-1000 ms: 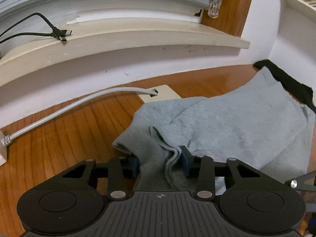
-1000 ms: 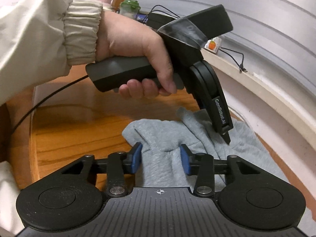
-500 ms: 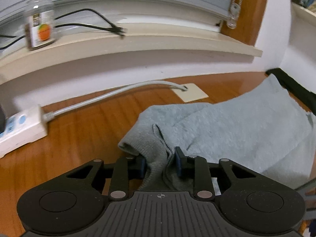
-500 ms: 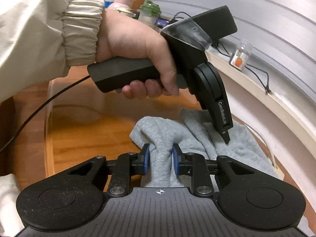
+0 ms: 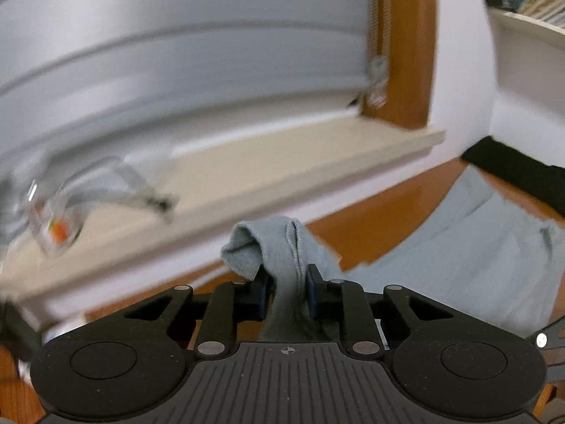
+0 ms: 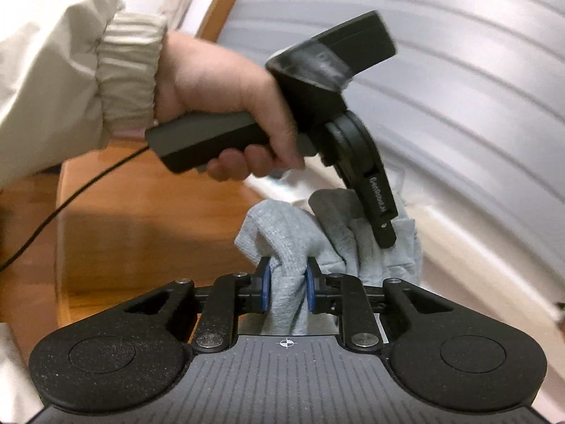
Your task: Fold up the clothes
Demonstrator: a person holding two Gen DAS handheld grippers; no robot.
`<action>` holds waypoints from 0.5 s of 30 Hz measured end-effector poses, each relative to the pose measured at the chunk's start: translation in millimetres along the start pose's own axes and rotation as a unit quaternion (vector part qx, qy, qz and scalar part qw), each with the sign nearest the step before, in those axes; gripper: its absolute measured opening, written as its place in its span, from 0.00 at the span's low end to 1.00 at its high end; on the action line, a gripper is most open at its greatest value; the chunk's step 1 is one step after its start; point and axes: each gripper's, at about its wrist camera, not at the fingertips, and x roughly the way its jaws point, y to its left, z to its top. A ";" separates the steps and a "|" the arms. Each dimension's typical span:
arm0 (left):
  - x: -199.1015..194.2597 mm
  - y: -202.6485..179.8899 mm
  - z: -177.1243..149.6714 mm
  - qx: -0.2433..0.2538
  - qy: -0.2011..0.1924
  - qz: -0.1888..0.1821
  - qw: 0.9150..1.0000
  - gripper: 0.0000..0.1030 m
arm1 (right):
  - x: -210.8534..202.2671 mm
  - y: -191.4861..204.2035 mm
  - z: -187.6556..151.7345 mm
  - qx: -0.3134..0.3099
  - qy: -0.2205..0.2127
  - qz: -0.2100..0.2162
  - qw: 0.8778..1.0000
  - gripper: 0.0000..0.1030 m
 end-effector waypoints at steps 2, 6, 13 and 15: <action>3.6 -22.7 21.4 0.020 -0.010 -0.006 1.000 0.21 | -17.0 -17.8 -2.1 0.014 -0.011 -0.018 1.000 0.20; 24.6 -86.2 67.4 0.067 -0.029 -0.028 0.997 0.21 | -54.8 -53.3 -14.8 0.047 -0.020 -0.058 0.997 0.20; 93.2 -221.4 132.6 0.144 -0.050 -0.097 0.984 0.21 | -134.0 -119.1 -68.9 0.094 -0.004 -0.165 0.982 0.20; 121.9 -254.5 141.9 0.151 -0.046 -0.109 0.982 0.21 | -156.8 -136.9 -91.6 0.112 0.003 -0.200 0.974 0.20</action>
